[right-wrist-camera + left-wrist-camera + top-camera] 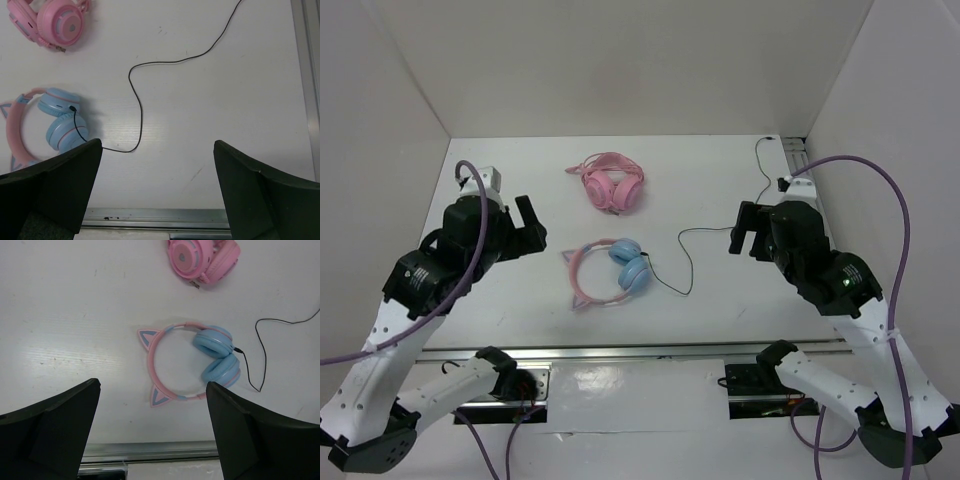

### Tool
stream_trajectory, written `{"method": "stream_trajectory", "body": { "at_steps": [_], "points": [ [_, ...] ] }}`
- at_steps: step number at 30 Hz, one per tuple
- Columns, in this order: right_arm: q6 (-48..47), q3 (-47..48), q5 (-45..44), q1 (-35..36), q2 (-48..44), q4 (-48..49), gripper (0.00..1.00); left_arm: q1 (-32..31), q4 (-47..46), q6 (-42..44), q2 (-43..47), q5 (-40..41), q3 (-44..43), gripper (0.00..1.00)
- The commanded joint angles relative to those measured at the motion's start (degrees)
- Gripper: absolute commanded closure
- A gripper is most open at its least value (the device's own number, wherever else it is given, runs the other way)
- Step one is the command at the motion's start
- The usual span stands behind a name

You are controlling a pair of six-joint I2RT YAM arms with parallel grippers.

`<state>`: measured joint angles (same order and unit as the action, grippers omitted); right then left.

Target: Wrap the headphones

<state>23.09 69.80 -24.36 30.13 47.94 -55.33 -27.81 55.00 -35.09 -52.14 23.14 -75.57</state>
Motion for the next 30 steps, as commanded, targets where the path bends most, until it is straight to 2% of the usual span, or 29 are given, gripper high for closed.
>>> {"method": "stream_trajectory", "body": {
  "at_steps": [1, 5, 9, 12, 18, 23, 27, 30],
  "points": [
    [-0.06, 2.09, 0.80, 0.10, -0.39, 0.31, 0.00, 0.30, -3.15, -0.33, -2.17, -6.42, 1.04, 0.00],
    [0.46, 0.52, 6.76, 0.10, -1.79, 4.69, 0.00, -4.95, -7.34, -6.73, -6.39, -6.44, 6.39, 0.00],
    [0.46, -1.60, 15.91, 0.10, -3.38, 8.05, 0.00, -6.11, -12.54, -8.50, -11.39, -6.44, 11.58, 0.00],
    [0.46, -2.82, 17.15, 0.10, -3.91, 8.57, 0.00, -6.11, -15.35, -11.04, -16.05, -3.46, 16.84, 0.00],
    [0.99, -4.06, 21.37, 0.10, -4.96, 9.89, 0.00, -4.53, -19.06, -14.99, -25.01, -3.45, 20.89, 0.00],
    [0.99, -4.06, 21.90, 0.10, -6.11, 10.94, 0.00, -3.48, -23.00, -16.15, -28.98, -3.45, 25.11, 0.00],
    [0.99, -4.59, 23.12, 0.10, -6.63, 11.65, 0.00, -1.46, -27.49, -16.76, -32.93, -6.16, 28.36, 0.03],
    [0.99, -4.59, 23.74, 0.10, -6.63, 11.65, 0.00, -0.84, -30.04, -16.76, -35.65, -7.40, 30.30, 0.08]
  ]
}}
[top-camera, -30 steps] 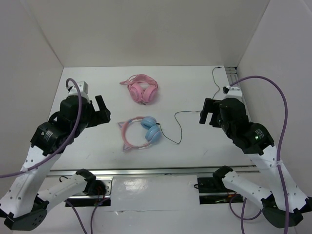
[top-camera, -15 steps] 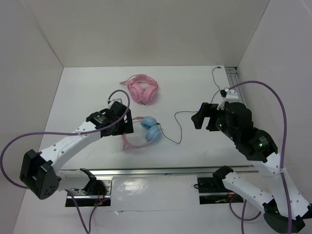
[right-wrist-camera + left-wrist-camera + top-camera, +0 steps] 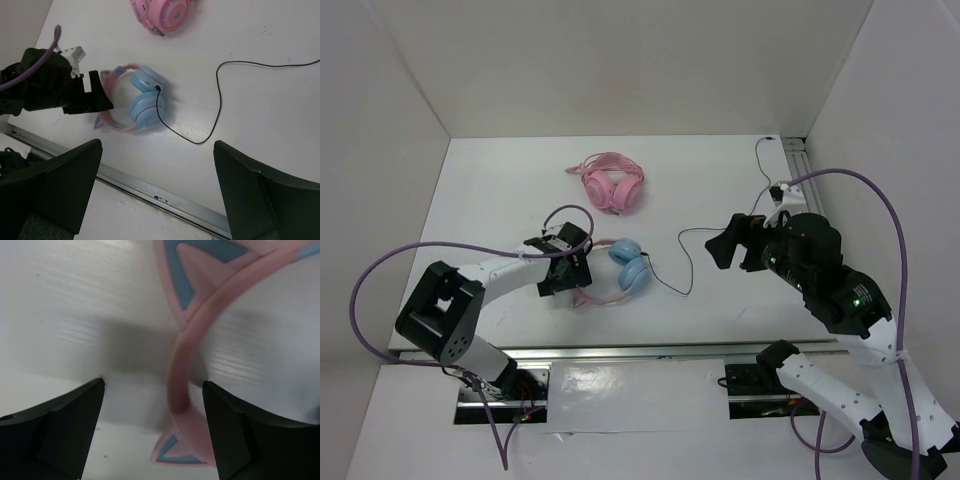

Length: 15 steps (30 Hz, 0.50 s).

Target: Wrap the headphones

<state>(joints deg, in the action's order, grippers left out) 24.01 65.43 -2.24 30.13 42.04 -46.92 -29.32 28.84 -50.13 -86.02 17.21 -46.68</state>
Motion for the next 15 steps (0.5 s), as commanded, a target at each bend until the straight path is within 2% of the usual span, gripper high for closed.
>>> {"method": "stream_trajectory", "body": {
  "at_steps": [1, 4, 7, 8, 9, 10, 13, 15],
  "points": [
    [0.07, -0.21, 2.15, 0.10, -0.73, 3.23, 0.00, 0.67, -4.84, -1.73, -1.78, -2.00, 1.93, 0.08],
    [0.07, -0.21, 1.63, 0.10, -1.26, 3.23, 0.00, 0.67, -6.69, -1.73, -3.54, -2.53, 3.69, 0.16],
    [0.07, -0.21, 1.63, 0.10, -1.26, 3.76, 0.00, 0.06, -6.69, -2.34, -4.25, -3.06, 4.22, 0.40],
    [0.07, -0.21, 1.63, 0.10, -1.26, 3.76, 0.00, -0.73, -6.08, -2.86, -2.85, -3.06, 4.22, 0.57],
    [0.07, -0.21, 1.63, 0.10, -1.26, 3.76, 0.00, -0.74, -6.08, -2.87, -2.06, -3.06, 4.22, 0.58],
    [0.07, -0.21, 1.63, 0.10, -1.26, 3.76, 0.00, -1.43, -4.77, -3.39, -1.18, -3.06, 4.75, 0.74],
    [0.07, -0.74, 2.58, 0.10, -1.26, 4.38, 0.00, -2.14, -1.87, -3.40, 2.43, -2.53, 3.53, 1.00],
    [1.21, -2.23, 4.86, 0.10, -1.26, 6.65, 0.00, -2.93, 4.36, -3.40, 4.36, -1.58, 1.60, 1.00]
  ]
}}
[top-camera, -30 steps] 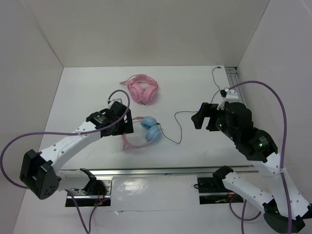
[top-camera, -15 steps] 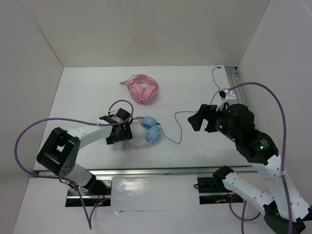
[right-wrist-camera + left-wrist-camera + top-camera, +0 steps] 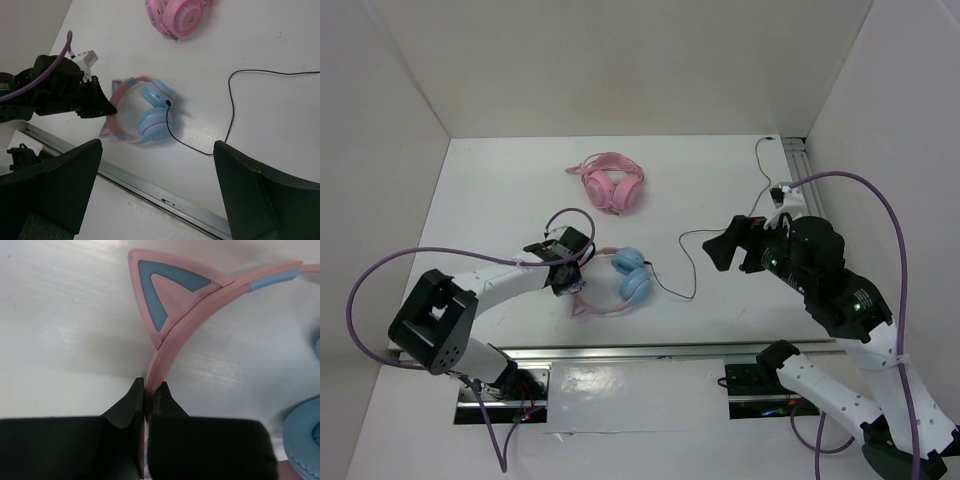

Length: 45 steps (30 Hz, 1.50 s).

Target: Wrap the headphones

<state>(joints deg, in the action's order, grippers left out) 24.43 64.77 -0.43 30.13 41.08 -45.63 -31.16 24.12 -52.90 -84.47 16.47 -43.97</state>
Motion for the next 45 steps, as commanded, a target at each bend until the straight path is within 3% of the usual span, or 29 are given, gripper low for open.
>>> {"method": "stream_trajectory", "body": {
  "at_steps": [1, 4, 6, 7, 11, 18, 22, 25, 29, 36, 45],
  "points": [
    [0.80, -2.19, 4.11, 0.10, -0.99, 7.98, 0.00, -1.97, 11.45, -0.62, 5.51, 1.44, -3.56, 1.00],
    [-0.34, -8.24, 13.14, 0.10, -3.88, 15.80, 0.00, -3.30, 22.00, -1.85, 10.80, 5.40, -8.05, 1.00],
    [-0.96, -16.72, 24.87, 0.10, -8.09, 30.02, 0.00, -3.82, 28.40, -1.24, 16.16, 9.62, -12.71, 1.00],
    [-0.96, -20.09, 27.64, 0.10, -9.51, 41.64, 0.00, -3.82, 30.79, -1.24, 18.44, 12.51, -16.47, 1.00],
    [-0.51, -32.06, 30.05, 0.10, -10.94, 60.46, 0.00, -2.42, 39.06, 2.27, 20.56, 15.87, -25.71, 1.00],
    [-11.31, -26.29, 34.63, 0.72, 8.11, 65.93, 0.00, 0.39, 43.90, 9.13, 21.18, 16.49, -35.48, 1.00],
    [-13.35, -25.75, 33.47, 2.74, 17.69, 68.82, 0.00, 1.54, 43.91, 12.29, 21.71, 15.96, -38.29, 1.00],
    [-13.35, -25.75, 37.42, 2.74, 22.97, 71.55, 0.03, 4.08, 44.44, 12.83, 21.71, 15.35, -39.71, 1.00],
    [-10.28, -27.68, 41.38, 3.79, 26.59, 79.26, 0.03, 5.76, 44.44, 14.84, 22.24, 13.42, -41.72, 1.00],
    [-10.36, -28.13, 40.68, 6.07, 31.77, 82.10, 0.07, 9.62, 44.44, 16.61, 22.77, 11.57, -44.28, 1.00],
    [-10.89, -24.79, 41.30, 6.61, 42.85, 87.02, 0.23, 13.57, 44.96, 18.28, 22.77, 8.93, -47.18, 1.00]
  ]
}}
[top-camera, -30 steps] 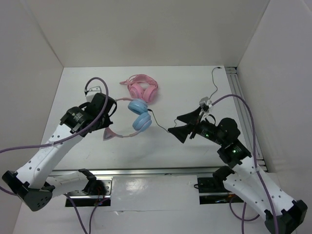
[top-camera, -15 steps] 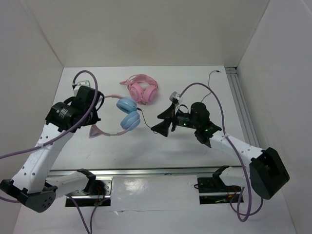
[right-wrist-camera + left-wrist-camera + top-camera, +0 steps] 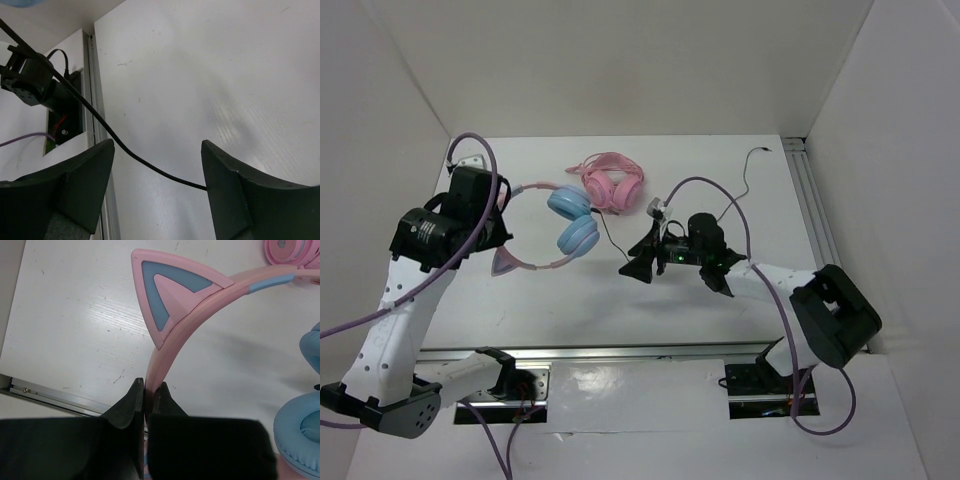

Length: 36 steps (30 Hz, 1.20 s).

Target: Wrap the headphones

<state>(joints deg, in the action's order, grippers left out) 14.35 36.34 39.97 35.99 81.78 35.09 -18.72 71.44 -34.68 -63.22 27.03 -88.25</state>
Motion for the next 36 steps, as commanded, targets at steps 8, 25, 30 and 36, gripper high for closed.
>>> {"method": "stream_trajectory", "body": {
  "at_steps": [8, 25, 30, 36],
  "points": [
    [1.38, 5.32, 1.96, 0.75, 11.47, 12.63, 0.55, 3.52, -3.06, 0.57, 1.00, -2.94, -2.90, 1.00],
    [-10.39, 6.45, -57.05, 19.09, -15.48, -21.71, 1.00, -0.17, -7.46, -4.35, -3.30, 14.37, 6.77, 1.00],
    [-12.06, 13.58, -77.47, 27.55, -20.16, -34.90, 1.00, -8.25, -10.61, 0.83, -5.94, 13.24, 10.63, 1.00],
    [-16.80, 17.27, -93.56, 36.52, -21.22, -41.67, 1.00, -22.55, -22.20, 14.63, -4.19, -4.23, 16.08, 1.00]
  ]
}}
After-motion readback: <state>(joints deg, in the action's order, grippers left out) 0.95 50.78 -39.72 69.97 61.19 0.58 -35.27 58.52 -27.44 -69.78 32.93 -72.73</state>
